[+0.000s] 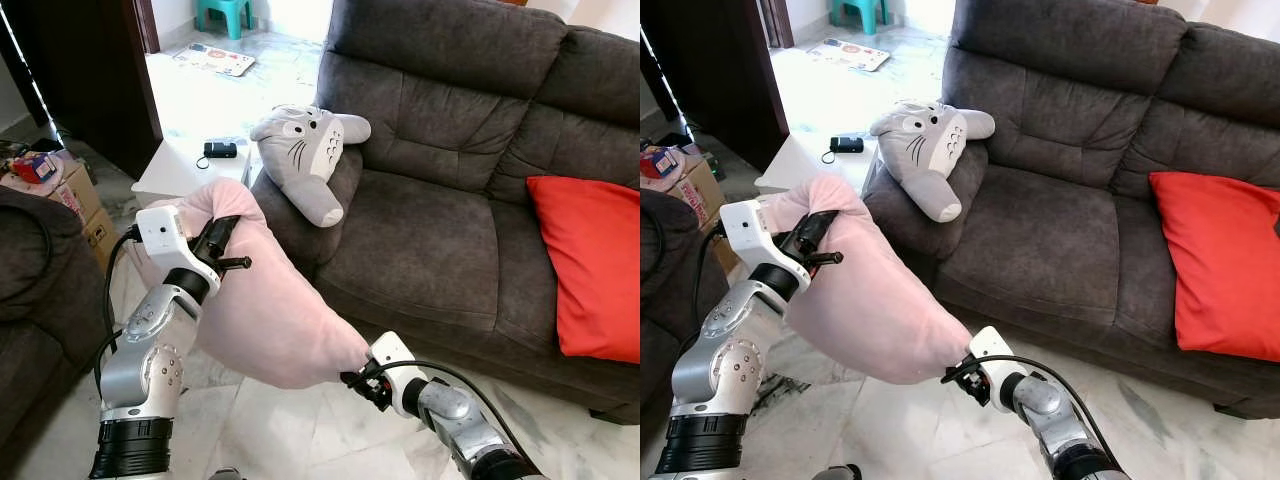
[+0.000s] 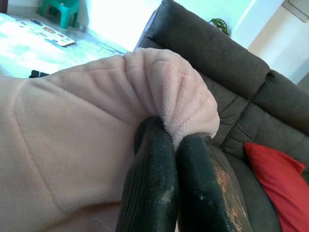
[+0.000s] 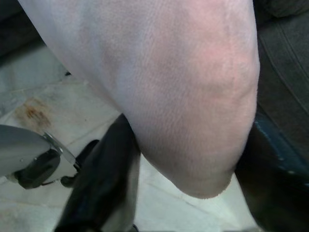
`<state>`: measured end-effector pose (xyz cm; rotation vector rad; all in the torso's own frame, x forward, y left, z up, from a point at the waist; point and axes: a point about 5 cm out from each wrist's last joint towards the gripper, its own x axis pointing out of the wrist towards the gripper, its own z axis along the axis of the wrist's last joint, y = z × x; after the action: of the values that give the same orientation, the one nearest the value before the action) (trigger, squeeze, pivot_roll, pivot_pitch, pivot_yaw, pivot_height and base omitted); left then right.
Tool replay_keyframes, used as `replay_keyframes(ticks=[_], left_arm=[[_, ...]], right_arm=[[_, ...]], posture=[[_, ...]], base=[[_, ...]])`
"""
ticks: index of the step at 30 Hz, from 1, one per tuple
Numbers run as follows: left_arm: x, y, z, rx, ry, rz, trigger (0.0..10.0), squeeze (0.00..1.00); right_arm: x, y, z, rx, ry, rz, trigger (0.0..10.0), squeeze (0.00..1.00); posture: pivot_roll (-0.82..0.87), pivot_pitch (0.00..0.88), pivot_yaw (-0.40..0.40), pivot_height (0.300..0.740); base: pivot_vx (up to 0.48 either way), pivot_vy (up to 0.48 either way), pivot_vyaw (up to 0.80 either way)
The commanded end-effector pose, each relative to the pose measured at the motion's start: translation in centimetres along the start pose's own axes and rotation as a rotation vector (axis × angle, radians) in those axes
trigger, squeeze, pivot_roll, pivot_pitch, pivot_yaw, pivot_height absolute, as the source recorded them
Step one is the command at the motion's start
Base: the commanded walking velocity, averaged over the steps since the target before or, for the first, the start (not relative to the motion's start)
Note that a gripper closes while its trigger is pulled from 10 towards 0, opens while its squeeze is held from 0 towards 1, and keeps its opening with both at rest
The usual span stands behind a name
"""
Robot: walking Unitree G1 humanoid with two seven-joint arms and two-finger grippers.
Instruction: Move the pillow to the sofa from floor
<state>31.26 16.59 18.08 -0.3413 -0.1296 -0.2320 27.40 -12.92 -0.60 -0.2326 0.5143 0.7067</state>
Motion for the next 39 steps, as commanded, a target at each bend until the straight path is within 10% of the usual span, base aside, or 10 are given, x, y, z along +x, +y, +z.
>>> replay_keyframes(ticks=[1,20,39], left_arm=[[0.5,-1.7,2.5,0.002,-0.114,-0.079,10.0,0.00],[0.5,-1.6,2.0,0.006,-0.098,-0.072,10.0,0.00],[-1.8,2.3,-2.4,0.328,0.073,0.123,10.0,0.00]], right_arm=[[-0.2,-0.3,0.3,0.010,-0.032,-0.007,0.0,0.00],[-0.4,-2.0,2.5,0.079,-0.140,-0.102,0.0,0.00],[-2.5,-5.2,4.7,0.201,-0.312,-0.447,0.0,0.00]], posture=[[0.19,0.071,-0.127,0.740],[0.19,0.060,-0.129,0.740],[0.18,0.055,-0.142,0.740]], base=[[0.000,0.000,0.00],[0.000,0.000,0.00],[0.000,0.000,0.00]])
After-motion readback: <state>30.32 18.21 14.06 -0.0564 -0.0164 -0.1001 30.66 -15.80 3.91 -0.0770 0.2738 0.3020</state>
